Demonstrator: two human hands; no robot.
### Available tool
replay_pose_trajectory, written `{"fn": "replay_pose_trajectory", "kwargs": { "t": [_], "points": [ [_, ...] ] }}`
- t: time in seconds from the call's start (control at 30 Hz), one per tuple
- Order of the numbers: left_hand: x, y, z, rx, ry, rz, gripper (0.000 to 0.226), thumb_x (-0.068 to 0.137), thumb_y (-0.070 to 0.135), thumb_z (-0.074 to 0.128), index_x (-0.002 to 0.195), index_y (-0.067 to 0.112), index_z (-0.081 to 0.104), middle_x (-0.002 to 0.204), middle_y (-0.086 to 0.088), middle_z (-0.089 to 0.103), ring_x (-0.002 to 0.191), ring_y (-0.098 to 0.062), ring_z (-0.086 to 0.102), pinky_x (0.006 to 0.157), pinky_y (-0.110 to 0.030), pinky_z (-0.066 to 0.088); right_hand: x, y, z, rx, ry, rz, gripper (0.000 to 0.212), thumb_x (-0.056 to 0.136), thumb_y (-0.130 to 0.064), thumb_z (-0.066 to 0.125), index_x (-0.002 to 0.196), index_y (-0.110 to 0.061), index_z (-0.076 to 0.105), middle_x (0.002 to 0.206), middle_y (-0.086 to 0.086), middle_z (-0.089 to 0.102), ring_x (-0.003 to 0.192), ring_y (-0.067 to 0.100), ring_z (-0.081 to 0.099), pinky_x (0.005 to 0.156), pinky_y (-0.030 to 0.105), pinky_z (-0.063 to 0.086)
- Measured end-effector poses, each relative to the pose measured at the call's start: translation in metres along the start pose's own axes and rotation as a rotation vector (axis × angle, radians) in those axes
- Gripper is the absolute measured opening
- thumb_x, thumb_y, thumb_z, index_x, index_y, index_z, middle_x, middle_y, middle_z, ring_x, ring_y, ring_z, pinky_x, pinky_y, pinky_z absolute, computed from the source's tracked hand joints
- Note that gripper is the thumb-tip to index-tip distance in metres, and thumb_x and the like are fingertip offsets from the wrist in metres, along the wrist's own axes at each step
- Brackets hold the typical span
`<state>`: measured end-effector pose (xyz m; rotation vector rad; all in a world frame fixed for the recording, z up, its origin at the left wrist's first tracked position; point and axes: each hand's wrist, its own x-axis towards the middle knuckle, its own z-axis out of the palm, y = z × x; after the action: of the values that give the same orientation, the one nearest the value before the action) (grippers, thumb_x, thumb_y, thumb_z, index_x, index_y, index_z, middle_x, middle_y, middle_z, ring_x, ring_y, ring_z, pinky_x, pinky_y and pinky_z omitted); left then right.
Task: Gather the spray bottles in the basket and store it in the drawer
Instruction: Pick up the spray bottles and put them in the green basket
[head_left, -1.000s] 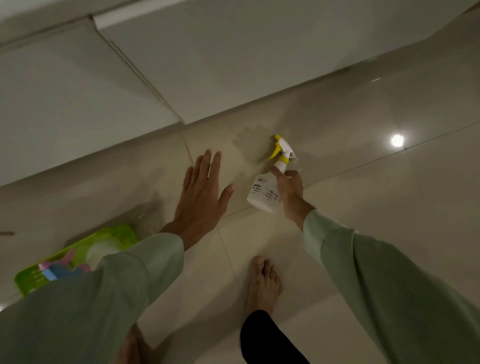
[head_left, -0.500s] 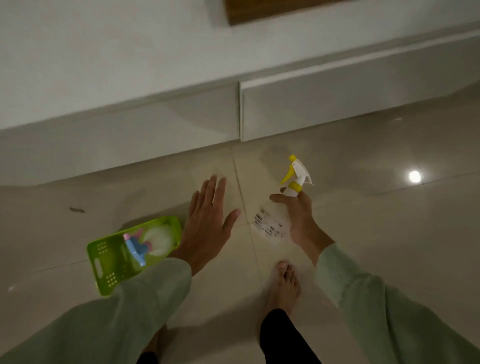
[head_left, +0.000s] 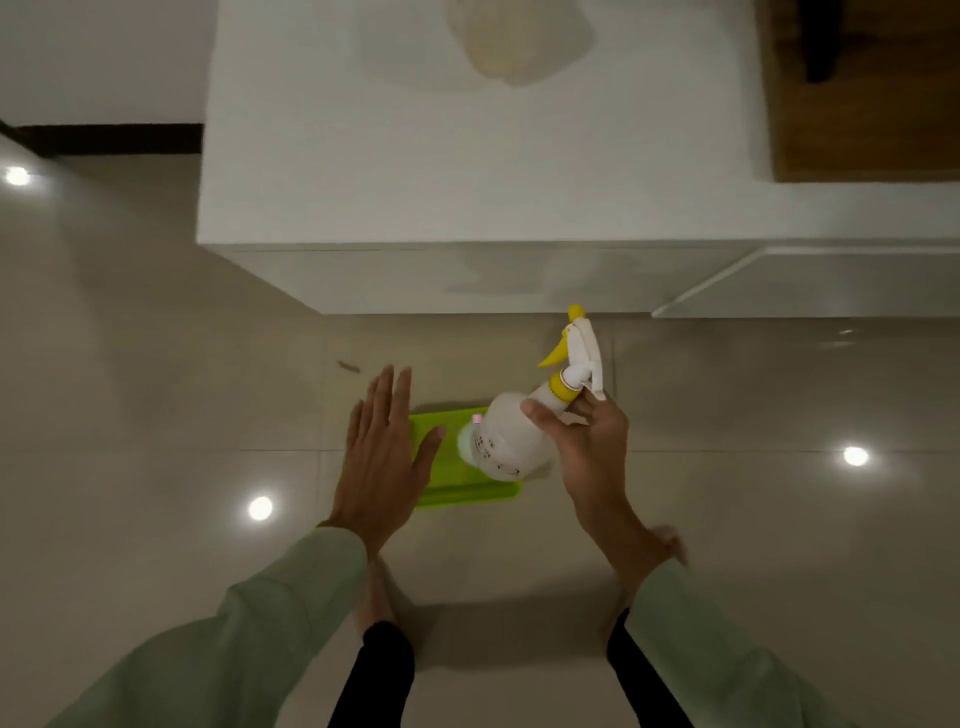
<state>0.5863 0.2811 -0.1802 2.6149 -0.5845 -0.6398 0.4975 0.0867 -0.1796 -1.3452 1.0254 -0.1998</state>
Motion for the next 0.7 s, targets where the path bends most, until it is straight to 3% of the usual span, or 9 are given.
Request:
{"fn": "replay_pose_trajectory", "kwargs": {
  "t": [0.2, 0.33, 0.43, 0.6, 0.7],
  "points": [
    [-0.015, -0.089, -0.015, -0.004, -0.044, -0.038, 0.074, 0.100, 0.050, 0.037, 0.158, 0.017, 0.004, 0.167, -0.005, 0.002, 0.154, -0.021, 0.004, 0.125, -0.042, 0.009, -0.038, 0.040, 0.102, -0.114, 0.080, -0.101, 0.039, 0.073, -0.012, 0.088, 0.107, -0.018, 0.072, 0.096, 0.000, 0.075, 0.084, 0.016, 0.068, 0.078, 0.023, 0.053],
    [-0.009, -0.130, -0.002, -0.003, -0.099, -0.029, 0.076, 0.099, 0.055, 0.033, 0.158, 0.017, 0.002, 0.167, -0.006, 0.000, 0.155, -0.021, 0.001, 0.125, -0.043, 0.009, -0.039, 0.093, 0.149, -0.208, 0.129, -0.013, 0.028, 0.076, -0.009, 0.083, 0.102, -0.010, 0.071, 0.090, 0.010, 0.071, 0.078, 0.020, 0.064, 0.073, 0.026, 0.048],
    [0.000, -0.148, 0.015, -0.014, -0.117, -0.023, 0.076, 0.099, 0.055, 0.033, 0.158, 0.018, 0.001, 0.167, -0.007, -0.001, 0.154, -0.021, 0.000, 0.126, -0.043, 0.007, -0.033, 0.138, 0.169, -0.327, 0.111, -0.002, 0.029, 0.080, -0.009, 0.079, 0.108, -0.009, 0.071, 0.094, 0.014, 0.069, 0.085, 0.028, 0.064, 0.070, 0.020, 0.046],
    [0.014, -0.172, 0.048, -0.034, -0.142, -0.027, 0.075, 0.100, 0.053, 0.034, 0.158, 0.017, 0.001, 0.167, -0.008, 0.000, 0.154, -0.023, 0.001, 0.125, -0.043, 0.007, -0.022, 0.195, 0.190, -0.483, 0.081, -0.092, 0.031, 0.083, -0.007, 0.076, 0.113, -0.010, 0.070, 0.100, 0.010, 0.068, 0.093, 0.027, 0.062, 0.080, 0.037, 0.052],
    [0.021, -0.183, 0.064, -0.022, -0.154, -0.030, 0.075, 0.100, 0.053, 0.035, 0.158, 0.017, 0.002, 0.167, -0.008, 0.001, 0.154, -0.024, 0.002, 0.125, -0.044, 0.008, -0.015, 0.218, 0.199, -0.575, 0.088, -0.173, 0.031, 0.082, -0.006, 0.076, 0.112, -0.012, 0.069, 0.098, 0.008, 0.068, 0.092, 0.028, 0.061, 0.078, 0.037, 0.052]
  ]
}}
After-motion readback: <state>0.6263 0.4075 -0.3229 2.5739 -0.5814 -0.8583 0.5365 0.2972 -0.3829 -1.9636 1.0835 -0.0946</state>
